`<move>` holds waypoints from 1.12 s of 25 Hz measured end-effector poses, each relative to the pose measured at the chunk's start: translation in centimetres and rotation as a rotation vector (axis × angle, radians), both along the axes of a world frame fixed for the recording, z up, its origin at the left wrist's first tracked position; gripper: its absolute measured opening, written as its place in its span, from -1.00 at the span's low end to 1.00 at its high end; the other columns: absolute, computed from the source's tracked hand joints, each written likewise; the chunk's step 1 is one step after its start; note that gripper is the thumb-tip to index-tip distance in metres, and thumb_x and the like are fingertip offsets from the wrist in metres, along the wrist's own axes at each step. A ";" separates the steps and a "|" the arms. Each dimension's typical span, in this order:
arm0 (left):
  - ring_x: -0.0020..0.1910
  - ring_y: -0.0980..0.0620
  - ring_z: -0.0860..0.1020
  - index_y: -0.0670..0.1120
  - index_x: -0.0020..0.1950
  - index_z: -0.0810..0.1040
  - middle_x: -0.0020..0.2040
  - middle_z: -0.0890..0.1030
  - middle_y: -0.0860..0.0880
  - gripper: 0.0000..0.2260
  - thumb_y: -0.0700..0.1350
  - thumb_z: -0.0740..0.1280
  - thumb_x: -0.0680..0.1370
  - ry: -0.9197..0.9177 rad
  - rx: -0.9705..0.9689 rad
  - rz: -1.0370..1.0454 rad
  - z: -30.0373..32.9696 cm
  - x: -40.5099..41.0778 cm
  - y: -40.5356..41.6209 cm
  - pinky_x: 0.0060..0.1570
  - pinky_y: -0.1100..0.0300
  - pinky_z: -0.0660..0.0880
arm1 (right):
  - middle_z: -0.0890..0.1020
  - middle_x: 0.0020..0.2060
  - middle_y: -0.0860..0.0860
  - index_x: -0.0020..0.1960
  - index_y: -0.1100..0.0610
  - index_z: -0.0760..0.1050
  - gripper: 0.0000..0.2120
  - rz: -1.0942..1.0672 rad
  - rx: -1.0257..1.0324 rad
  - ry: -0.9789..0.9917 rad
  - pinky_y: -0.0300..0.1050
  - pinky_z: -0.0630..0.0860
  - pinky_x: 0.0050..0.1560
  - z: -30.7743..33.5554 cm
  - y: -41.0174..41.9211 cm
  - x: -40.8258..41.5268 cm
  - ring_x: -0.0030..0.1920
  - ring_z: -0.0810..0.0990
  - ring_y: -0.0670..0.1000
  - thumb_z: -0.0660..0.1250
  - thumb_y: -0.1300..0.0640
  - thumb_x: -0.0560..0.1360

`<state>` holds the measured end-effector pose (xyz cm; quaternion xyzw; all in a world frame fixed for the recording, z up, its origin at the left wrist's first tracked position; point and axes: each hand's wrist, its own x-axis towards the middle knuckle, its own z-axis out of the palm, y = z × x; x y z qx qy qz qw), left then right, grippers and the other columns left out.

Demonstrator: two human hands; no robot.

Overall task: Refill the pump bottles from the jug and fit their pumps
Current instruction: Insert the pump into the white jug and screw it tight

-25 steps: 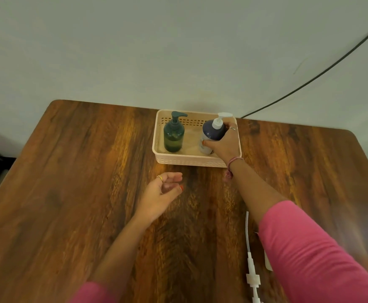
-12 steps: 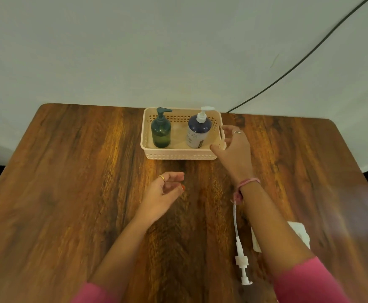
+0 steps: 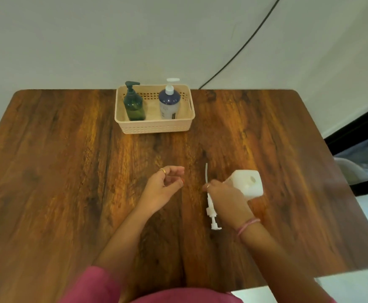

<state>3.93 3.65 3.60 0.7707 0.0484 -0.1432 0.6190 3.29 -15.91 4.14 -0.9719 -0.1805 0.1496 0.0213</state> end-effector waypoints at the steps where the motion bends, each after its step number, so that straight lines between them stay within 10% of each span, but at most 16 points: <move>1: 0.03 0.12 0.59 0.05 0.15 0.55 0.09 0.62 0.11 -0.75 -0.22 0.37 0.54 0.000 0.009 -0.007 0.0 -0.5 -0.6 0.03 0.28 0.52 | 0.46 0.29 0.10 0.36 0.12 0.38 -0.60 0.098 -0.100 0.063 -0.02 0.55 0.11 -1.0 -0.5 -1.4 0.14 0.57 0.15 0.28 0.29 0.54; 9: 0.04 0.17 0.58 0.01 0.21 0.54 0.09 0.60 0.12 -0.73 -0.22 0.35 0.54 -0.002 0.080 -0.018 0.3 -3.4 -3.9 -0.06 0.38 0.53 | 0.27 0.46 0.13 0.42 0.18 0.34 -0.53 0.321 -0.060 0.080 -0.03 0.47 0.24 -5.2 -3.2 -3.8 0.28 0.43 0.18 0.28 0.34 0.53; 16: 0.25 0.05 0.51 -0.09 0.40 0.39 0.30 0.53 -0.03 -0.47 -0.19 0.46 0.47 0.024 0.132 -0.088 -0.5 -3.1 -7.4 0.21 0.18 0.49 | 0.56 0.04 0.00 -0.02 0.08 0.56 -0.90 0.174 0.695 -0.185 -0.27 0.45 0.11 2.3 -6.8 -2.1 0.07 0.49 -0.13 0.35 0.16 0.47; 19: 0.45 0.01 0.32 -0.08 0.54 0.15 0.50 0.31 -0.04 -0.15 -0.08 0.55 0.38 -0.001 0.210 -0.210 -0.9 -1.9 -10.6 0.39 0.11 0.34 | 0.52 -0.02 -0.24 -0.02 -0.13 0.41 -0.73 -0.130 0.958 -0.250 -0.44 0.44 -0.03 5.5 -8.8 -1.8 0.00 0.53 -0.28 0.45 0.12 0.43; 22: 0.52 0.02 0.19 -0.06 0.57 0.01 0.56 0.18 0.00 0.00 -0.05 0.59 0.33 -0.028 0.215 -0.239 -0.6 -0.4 -13.4 0.42 0.14 0.19 | 0.60 0.01 -0.14 0.12 0.11 0.37 -0.67 -0.288 1.079 -0.345 -0.37 0.50 -0.08 7.5 -10.8 -2.0 -0.02 0.60 -0.23 0.44 0.19 0.45; 28: 0.36 0.02 0.38 0.02 0.44 0.27 0.31 0.43 0.03 -0.27 -0.15 0.56 0.36 -0.033 0.108 -0.178 -1.8 0.0 -14.9 0.16 0.33 0.38 | 0.63 0.04 0.02 0.11 0.12 0.46 -0.79 -0.339 1.123 -0.473 -0.16 0.59 -0.03 8.0 -13.2 -1.7 0.01 0.63 -0.02 0.36 0.10 0.51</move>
